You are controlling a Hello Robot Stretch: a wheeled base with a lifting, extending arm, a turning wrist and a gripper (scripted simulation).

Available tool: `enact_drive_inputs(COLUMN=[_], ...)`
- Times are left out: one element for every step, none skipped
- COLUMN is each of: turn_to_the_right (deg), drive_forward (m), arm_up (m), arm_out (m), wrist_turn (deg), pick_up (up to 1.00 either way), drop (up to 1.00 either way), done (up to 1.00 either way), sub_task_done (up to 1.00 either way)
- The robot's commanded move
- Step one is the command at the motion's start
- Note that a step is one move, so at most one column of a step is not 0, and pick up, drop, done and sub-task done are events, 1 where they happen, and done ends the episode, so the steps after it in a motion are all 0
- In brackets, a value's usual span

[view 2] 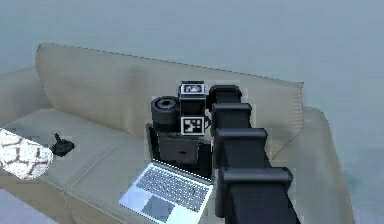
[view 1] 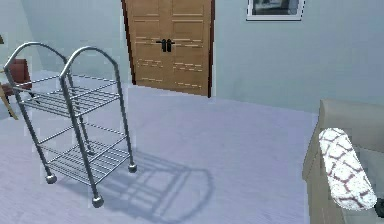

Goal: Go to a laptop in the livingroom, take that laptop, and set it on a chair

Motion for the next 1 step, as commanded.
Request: enact_drive_inputs(turn_to_the_right=[0.0], drive_forward=[0.0], arm_up=[0.0], arm_out=[0.0], wrist_turn=[3.0], pick_up=[0.0], drop=[0.0], done=[0.0], sub_task_done=[0.0])
